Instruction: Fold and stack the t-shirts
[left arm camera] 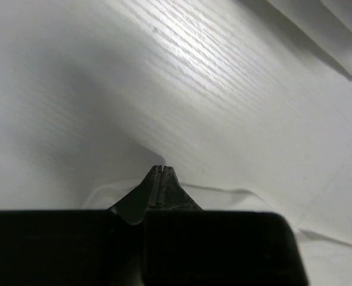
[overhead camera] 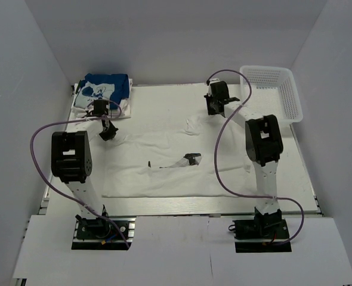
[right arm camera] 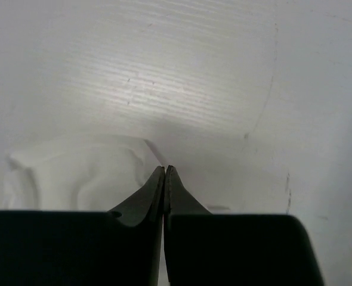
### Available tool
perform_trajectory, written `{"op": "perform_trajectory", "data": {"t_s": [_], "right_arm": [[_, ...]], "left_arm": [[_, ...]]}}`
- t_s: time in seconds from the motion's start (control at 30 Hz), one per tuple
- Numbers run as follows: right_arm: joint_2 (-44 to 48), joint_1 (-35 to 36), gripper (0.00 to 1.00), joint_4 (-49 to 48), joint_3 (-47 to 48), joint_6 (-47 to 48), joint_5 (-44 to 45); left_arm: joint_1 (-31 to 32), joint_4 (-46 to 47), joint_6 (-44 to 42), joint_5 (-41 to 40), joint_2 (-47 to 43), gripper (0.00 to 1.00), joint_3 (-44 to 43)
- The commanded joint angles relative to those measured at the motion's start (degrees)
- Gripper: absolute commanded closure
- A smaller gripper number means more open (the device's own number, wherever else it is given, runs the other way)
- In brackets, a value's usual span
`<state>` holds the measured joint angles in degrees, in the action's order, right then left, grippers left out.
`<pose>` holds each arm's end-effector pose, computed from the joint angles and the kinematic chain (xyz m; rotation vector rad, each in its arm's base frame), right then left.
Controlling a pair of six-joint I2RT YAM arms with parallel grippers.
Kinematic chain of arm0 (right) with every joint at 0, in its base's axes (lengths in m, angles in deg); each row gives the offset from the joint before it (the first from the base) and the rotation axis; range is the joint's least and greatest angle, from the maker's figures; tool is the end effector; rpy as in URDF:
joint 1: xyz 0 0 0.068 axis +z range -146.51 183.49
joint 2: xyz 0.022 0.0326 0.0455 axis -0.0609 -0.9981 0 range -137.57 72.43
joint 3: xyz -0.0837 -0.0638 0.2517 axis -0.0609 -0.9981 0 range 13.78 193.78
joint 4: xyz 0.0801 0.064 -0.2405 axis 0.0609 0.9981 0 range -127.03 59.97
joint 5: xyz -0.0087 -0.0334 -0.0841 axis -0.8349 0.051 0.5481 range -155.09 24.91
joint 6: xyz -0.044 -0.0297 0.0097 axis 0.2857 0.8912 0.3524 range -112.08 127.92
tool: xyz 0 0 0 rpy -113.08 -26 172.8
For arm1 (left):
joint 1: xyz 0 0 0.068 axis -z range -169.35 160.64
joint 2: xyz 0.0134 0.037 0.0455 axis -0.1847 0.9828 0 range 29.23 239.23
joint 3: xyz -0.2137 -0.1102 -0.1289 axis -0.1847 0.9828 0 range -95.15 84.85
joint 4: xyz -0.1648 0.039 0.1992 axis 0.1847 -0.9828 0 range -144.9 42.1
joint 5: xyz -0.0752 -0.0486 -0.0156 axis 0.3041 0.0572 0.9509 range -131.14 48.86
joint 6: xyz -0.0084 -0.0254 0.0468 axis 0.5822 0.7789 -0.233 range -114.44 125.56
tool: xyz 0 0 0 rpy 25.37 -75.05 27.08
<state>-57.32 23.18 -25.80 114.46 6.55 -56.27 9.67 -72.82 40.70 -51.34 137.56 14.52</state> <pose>0.4871 0.1684 0.1792 -0.2804 2.2468 0.0201 0.3825 0.0127 0.1635 -0.8719 2.4915 0.0383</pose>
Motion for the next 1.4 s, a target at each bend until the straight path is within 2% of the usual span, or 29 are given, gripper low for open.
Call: {"op": "perform_trajectory", "data": {"t_s": [0.0,0.07,0.13,0.27,0.4,0.47,0.5,0.83,1.03,1.23,1.37], "right_arm": [[12.81,0.97,1.00,-9.87,-7.59,3.04,0.06],[15.92,1.50,1.00,-12.70,-15.48,2.77,0.23],[22.16,2.02,1.00,-16.66,-18.67,2.60,0.14],[28.14,2.47,1.00,-13.33,-22.01,-1.26,3.30],[34.82,3.78,1.00,-13.95,-32.44,-3.73,3.75],[39.13,4.57,1.00,-12.46,-35.10,-4.43,7.08],[42.79,5.01,1.00,-11.32,-37.21,-4.87,10.31],[60.91,6.25,1.00,3.70,-49.17,-15.94,21.50],[69.61,6.16,1.00,8.37,-52.95,-19.81,23.09],[75.69,6.25,1.00,18.04,-56.02,-23.41,24.31],[79.91,6.25,1.00,21.55,-59.45,-26.13,19.41]], "left_arm": [[0.36,2.77,-0.68,1.50,-8.22,1.00,2.98],[0.36,4.62,-0.68,2.10,-10.42,1.00,4.67],[0.36,5.67,-0.68,2.64,-13.58,1.00,7.12],[0.36,7.78,-0.68,3.95,-17.89,1.00,11.25],[0.36,7.79,-0.68,4.48,-20.70,1.00,12.67],[0.36,7.79,-0.68,4.48,-22.45,1.00,14.85],[0.36,7.79,-0.68,4.48,-23.07,1.00,15.56],[-0.35,7.88,4.76,-0.86,-34.75,1.00,24.62],[-0.35,7.88,7.48,-3.51,-38.81,1.00,27.70],[-0.35,3.48,9.50,-5.36,-38.81,1.00,28.92],[-0.35,1.56,12.84,-7.98,-39.51,1.00,30.77]]}}
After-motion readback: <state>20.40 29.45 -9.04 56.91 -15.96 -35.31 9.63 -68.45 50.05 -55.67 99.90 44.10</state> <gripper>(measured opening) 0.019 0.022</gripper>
